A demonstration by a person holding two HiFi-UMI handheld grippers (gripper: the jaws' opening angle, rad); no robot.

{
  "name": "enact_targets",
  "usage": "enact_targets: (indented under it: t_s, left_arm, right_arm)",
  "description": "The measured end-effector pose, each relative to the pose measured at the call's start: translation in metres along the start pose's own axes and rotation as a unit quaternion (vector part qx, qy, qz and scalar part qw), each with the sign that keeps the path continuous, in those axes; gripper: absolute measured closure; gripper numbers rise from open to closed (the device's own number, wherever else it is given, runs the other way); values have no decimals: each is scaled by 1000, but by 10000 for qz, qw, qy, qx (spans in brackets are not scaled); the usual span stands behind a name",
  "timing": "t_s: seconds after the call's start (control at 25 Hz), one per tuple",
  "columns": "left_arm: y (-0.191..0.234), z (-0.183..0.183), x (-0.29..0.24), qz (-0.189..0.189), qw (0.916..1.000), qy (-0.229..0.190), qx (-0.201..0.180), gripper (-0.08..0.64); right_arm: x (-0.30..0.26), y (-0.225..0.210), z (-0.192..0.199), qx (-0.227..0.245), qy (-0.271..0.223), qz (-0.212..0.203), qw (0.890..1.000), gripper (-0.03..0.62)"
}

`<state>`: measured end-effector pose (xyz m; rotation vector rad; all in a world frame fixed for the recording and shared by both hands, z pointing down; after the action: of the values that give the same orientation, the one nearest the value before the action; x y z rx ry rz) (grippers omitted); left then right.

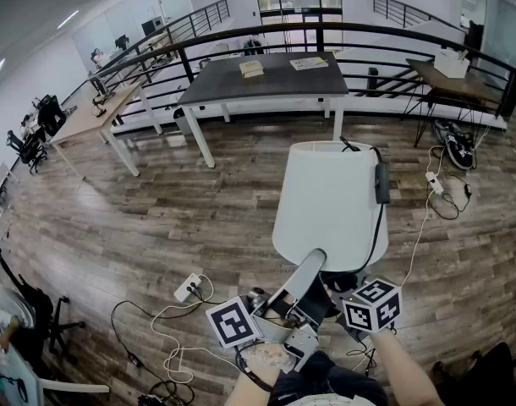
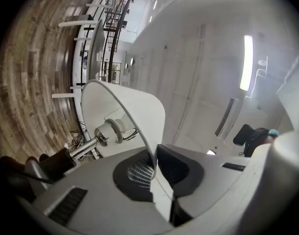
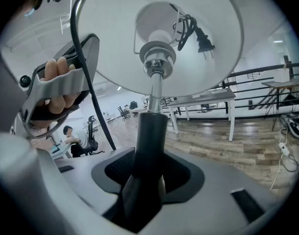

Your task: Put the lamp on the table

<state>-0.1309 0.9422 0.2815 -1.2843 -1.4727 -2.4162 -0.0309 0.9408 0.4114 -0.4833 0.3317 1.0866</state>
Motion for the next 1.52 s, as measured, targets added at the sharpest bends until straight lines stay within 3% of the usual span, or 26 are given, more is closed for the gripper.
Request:
enact_targets:
  t_s: [0.52,1.2,1.52]
  left_arm:
    - [8,3,-4,62,10000,40,-59,532]
    - [38,18,-29,15,9999,-75,-140,532]
    - [53,1,-34,-37,9999,-86,-127,532]
  right_arm:
    - [-3,-7,3,5,-47,3,10000,414]
    - [-4,-51,1,45,-78,-94,9999,414]
    - [-24,-59,-7,30,-36,-113,9999,414]
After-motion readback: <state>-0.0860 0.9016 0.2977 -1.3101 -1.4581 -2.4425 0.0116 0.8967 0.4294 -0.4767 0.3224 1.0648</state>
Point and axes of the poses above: the fingertips, and each gripper's own axes: x backward along the fingers, y to its left, z out of its underside, the point moved 6 cm from there along x, backward along the fingers, and after that the axes turned 14 degrees about z, right-handed, at the moved point
